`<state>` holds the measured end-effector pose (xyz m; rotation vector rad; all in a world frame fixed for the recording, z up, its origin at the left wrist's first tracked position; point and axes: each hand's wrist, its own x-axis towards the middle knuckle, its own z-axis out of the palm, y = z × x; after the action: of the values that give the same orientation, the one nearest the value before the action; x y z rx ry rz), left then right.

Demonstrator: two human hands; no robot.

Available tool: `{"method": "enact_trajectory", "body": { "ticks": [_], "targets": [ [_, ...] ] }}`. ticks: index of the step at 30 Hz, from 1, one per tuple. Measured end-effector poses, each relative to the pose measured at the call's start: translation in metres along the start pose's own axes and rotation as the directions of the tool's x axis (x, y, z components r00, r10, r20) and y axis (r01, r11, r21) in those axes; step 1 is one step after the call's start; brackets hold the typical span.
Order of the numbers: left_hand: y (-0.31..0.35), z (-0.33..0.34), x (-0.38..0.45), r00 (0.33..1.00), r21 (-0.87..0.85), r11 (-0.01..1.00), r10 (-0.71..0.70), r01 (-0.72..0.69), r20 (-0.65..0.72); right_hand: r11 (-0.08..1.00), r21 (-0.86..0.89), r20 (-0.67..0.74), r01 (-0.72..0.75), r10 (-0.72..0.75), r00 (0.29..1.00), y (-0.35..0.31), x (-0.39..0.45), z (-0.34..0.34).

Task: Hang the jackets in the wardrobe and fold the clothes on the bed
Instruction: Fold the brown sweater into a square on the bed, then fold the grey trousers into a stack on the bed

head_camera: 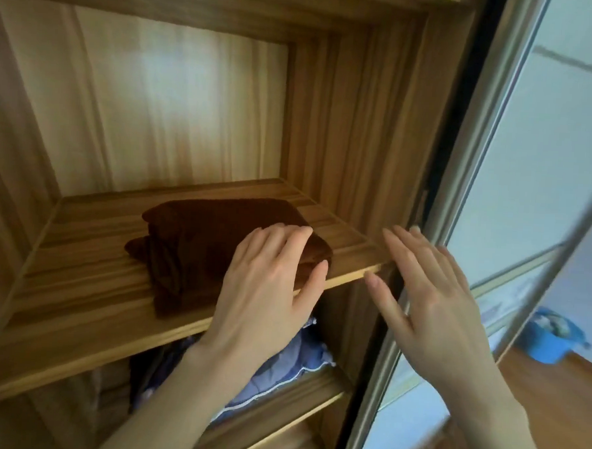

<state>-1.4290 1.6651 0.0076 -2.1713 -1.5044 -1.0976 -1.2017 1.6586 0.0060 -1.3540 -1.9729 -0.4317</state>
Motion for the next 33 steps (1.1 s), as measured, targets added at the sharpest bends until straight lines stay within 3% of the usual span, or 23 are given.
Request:
{"method": "enact_trajectory", "body": {
  "ticks": [6,15,27,33],
  "targets": [
    [0.066,0.046,0.010,0.989,-0.182,0.973,0.145,-0.139,0.021,0.956,-0.200,-0.023,-0.215,0.215,0.976,0.050,-0.060,-0.045],
    [0.202,0.138,0.020,0.918,-0.348,0.866,0.395,-0.358,0.039,0.772,-0.425,-0.166,-0.472,0.447,0.879,0.137,-0.145,-0.097],
    [0.373,0.232,0.006,0.761,-0.572,0.658,0.642,-0.489,0.087,0.429,-0.493,-0.340,-0.757,0.705,0.622,0.233,-0.262,-0.159],
    [0.446,0.257,-0.009,0.607,-0.686,0.463,0.794,-0.562,0.038,0.196,-0.493,-0.451,-0.848,0.776,0.441,0.232,-0.313,-0.178]
  ]
}}
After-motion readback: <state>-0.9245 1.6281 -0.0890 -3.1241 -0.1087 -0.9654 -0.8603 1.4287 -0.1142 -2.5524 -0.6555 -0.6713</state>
